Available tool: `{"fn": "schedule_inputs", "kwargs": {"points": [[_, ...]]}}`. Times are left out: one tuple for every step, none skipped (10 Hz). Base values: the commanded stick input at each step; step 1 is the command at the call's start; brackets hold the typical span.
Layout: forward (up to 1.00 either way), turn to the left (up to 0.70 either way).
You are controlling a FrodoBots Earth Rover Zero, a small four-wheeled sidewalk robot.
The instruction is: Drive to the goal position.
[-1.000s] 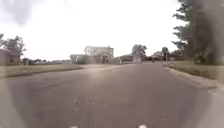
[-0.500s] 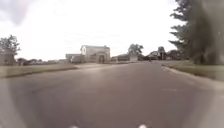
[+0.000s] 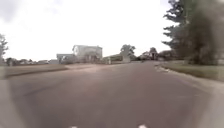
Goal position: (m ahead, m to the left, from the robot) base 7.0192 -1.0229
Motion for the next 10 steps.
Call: {"fn": "schedule_inputs", "kwargs": {"points": [[1.0, -0.35], [1.0, -0.39], [1.0, -0.4], [1.0, -0.4], [1.0, -0.4], [1.0, -0.4], [1.0, -0.4], [1.0, -0.34], [1.0, -0.05], [1.0, 0.0]]}}
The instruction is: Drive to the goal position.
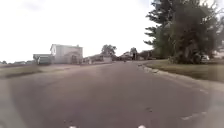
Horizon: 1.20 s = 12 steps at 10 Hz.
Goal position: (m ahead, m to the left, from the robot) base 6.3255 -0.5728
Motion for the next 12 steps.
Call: {"fn": "schedule_inputs", "kwargs": {"points": [[1.0, 0.0], [1.0, 0.0], [1.0, 0.0], [1.0, 0.0], [1.0, 0.0], [1.0, -0.16], [1.0, -0.37], [1.0, -0.37], [1.0, -0.17], [1.0, 0.0], [1.0, 0.0], [1.0, 0.0]]}}
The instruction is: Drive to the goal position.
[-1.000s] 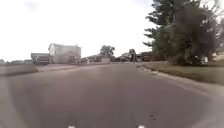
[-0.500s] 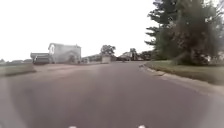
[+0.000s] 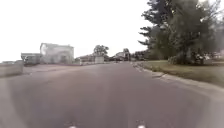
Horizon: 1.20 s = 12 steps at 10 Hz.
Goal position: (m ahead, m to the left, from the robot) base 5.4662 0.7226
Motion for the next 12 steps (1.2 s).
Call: {"fn": "schedule_inputs", "kwargs": {"points": [[1.0, 0.0], [1.0, 0.0], [1.0, 0.0], [1.0, 0.0], [1.0, 0.0], [1.0, 0.0], [1.0, 0.0], [1.0, 0.0], [1.0, 0.0], [1.0, 0.0], [1.0, 0.0], [1.0, -0.27]]}}
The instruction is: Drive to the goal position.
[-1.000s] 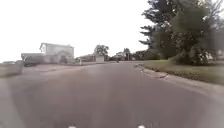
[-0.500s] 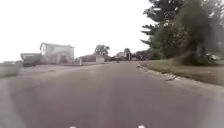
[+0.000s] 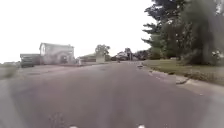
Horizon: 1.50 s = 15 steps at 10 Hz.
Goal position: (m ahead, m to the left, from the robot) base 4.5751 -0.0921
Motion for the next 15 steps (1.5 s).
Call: {"fn": "schedule_inputs", "kwargs": {"points": [[1.0, -0.37], [1.0, -0.23], [1.0, -0.01], [1.0, 0.0], [1.0, 0.0], [1.0, 0.0], [1.0, -0.02], [1.0, -0.34], [1.0, -0.39], [1.0, -0.15], [1.0, 0.0], [1.0, 0.0], [1.0, -0.01], [1.0, -0.08], [1.0, -0.25]]}}
